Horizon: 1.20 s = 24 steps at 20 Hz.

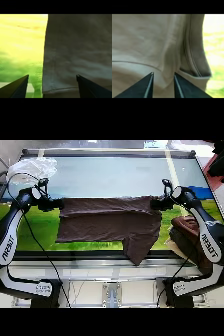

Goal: Fold the shirts.

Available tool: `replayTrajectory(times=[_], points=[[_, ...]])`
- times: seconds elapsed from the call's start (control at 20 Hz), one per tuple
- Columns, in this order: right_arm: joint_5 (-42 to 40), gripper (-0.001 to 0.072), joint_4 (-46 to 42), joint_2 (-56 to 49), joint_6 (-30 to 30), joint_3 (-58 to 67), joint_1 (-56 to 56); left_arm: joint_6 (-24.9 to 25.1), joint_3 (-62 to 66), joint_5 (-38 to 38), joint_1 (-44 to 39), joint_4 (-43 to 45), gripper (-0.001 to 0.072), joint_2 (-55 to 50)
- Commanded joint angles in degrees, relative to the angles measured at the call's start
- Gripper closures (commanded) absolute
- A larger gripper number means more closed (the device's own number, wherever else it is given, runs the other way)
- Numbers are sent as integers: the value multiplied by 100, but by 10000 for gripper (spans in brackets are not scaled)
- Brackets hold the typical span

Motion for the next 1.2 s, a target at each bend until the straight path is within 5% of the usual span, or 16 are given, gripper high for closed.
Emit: replayTrajectory(times=[0.0, 0.2, 0.4, 0.55, 0.75, 1.0, 1.15], points=[[535, 385, -339, 734, 31, 146, -63, -90, 463, -367, 4, 2, 29, 238], [1344, 356, -487, 1808, 33, -125, -109, 101, 149, -391, 7, 129, 29, 1255], [1364, 356, -334, 3130, 509, -2135, -109, 50, -1598, -269, 146, 393, 29, 2481], [911, 264, 546, 4194, 1104, -3993, -103, 63, -2343, -278, 181, 363, 29, 3143], [398, 260, 1821, 4828, 1611, -5604, -17, 76, -2371, -258, 181, 0, 29, 3370], [-1440, 261, 2734, 4795, 1539, -6349, 710, 76, -2371, -275, 181, -326, 29, 3370], [-1558, 261, 2747, 4664, 1644, -6371, 866, 76, -2371, -326, 181, -341, 29, 3370]])
